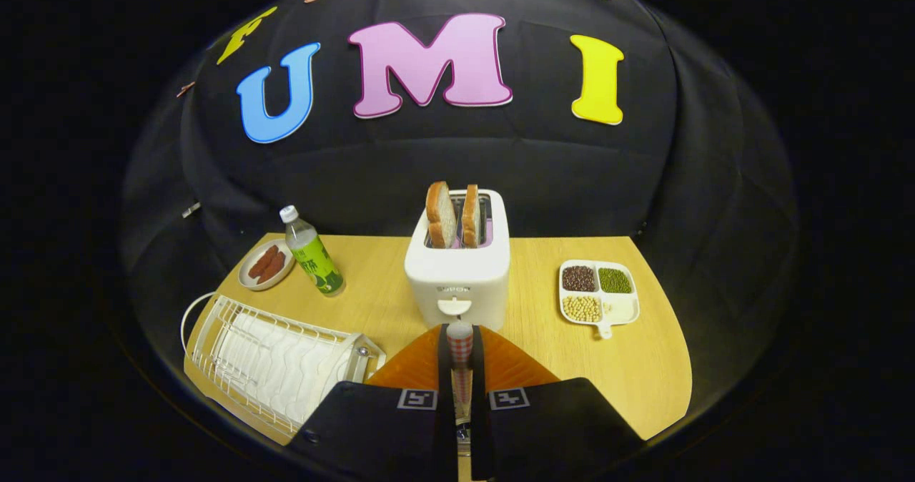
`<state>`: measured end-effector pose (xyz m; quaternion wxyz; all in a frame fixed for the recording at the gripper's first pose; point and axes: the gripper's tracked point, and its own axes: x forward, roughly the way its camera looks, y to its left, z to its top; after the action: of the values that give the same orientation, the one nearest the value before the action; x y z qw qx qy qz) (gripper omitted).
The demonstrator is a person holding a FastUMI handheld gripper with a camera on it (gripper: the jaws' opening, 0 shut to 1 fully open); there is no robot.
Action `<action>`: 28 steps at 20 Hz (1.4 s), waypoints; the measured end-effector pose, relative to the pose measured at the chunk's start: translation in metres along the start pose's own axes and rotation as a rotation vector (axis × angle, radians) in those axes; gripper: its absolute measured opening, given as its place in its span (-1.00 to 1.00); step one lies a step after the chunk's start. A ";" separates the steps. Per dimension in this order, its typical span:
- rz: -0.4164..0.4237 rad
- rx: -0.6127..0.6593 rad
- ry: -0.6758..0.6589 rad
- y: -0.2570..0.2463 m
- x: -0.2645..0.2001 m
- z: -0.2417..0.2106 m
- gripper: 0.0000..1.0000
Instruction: Take the plate from the dish rack, then take the spoon from the basket and place it into the plate.
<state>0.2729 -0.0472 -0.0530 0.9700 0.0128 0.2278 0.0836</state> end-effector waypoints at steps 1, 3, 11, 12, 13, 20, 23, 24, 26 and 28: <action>0.004 -0.001 -0.019 -0.003 -0.009 0.012 -0.77; 0.018 0.000 -0.045 -0.001 -0.026 0.029 -0.78; 0.116 0.015 -0.025 0.016 -0.084 0.032 -0.77; 0.124 0.007 -0.018 0.017 -0.090 0.025 -0.77; 0.132 0.001 -0.005 0.020 -0.094 0.016 -0.77; 0.189 0.001 0.137 0.029 -0.113 -0.057 -0.77; 0.217 0.002 0.211 0.040 -0.120 -0.099 -0.77; 0.230 0.008 0.243 0.045 -0.123 -0.116 -0.77; 0.253 0.013 0.298 0.054 -0.124 -0.143 -0.77; 0.258 -0.002 0.331 0.059 -0.123 -0.164 -0.77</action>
<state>0.0825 -0.0120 -0.1418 0.9006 0.0269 0.3804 0.2083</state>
